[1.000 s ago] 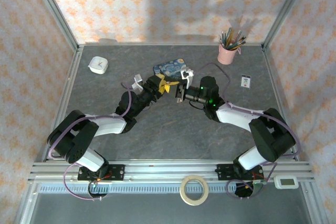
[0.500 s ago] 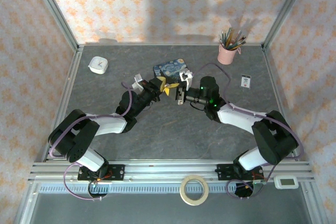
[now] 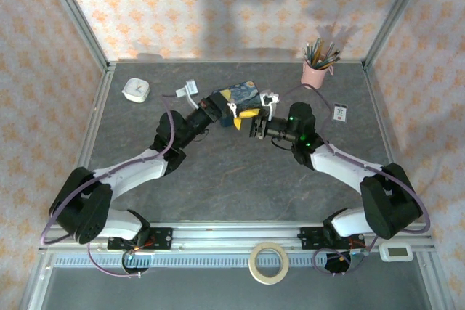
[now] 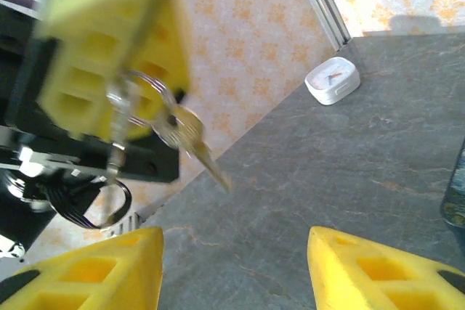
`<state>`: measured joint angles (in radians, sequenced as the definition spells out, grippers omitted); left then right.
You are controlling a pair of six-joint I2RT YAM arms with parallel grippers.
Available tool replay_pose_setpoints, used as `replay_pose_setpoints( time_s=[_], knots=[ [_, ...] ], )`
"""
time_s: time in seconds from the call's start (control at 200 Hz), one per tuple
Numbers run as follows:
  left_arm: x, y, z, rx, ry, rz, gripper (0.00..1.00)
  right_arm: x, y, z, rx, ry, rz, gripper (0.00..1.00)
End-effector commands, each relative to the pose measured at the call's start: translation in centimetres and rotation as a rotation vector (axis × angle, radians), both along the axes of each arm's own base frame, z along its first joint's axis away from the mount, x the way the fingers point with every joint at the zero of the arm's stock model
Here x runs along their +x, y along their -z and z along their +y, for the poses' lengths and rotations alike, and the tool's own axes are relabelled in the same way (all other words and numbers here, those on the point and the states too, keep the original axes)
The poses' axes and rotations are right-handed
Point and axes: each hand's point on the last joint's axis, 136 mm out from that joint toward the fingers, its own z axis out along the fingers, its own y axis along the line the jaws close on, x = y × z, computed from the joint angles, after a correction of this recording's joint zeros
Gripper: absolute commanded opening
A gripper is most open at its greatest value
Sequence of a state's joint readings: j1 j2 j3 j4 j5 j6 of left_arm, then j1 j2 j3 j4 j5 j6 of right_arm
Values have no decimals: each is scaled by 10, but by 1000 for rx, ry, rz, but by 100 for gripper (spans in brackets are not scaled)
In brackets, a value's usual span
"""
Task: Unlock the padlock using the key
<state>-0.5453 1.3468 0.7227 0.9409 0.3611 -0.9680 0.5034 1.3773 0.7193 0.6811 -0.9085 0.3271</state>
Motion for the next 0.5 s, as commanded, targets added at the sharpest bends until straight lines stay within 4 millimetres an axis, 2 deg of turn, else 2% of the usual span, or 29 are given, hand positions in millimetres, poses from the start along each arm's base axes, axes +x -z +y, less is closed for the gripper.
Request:
replay_pose_setpoints(
  time_s=[0.0,0.225,0.365,0.495],
  knots=[
    [-12,-6,-5,232,4,-175,0,-7,-30,1,109,-42,-23,53],
    [-19,-5,5,440,-54,-253,0,-11,-57,-3,188,-36,-61,54],
    [-22,-3,6,547,-63,-276,0,-11,-65,-1,224,-60,-57,54],
    [-19,-3,17,632,-136,-276,0,-11,-71,-1,270,-70,-56,54]
  ],
)
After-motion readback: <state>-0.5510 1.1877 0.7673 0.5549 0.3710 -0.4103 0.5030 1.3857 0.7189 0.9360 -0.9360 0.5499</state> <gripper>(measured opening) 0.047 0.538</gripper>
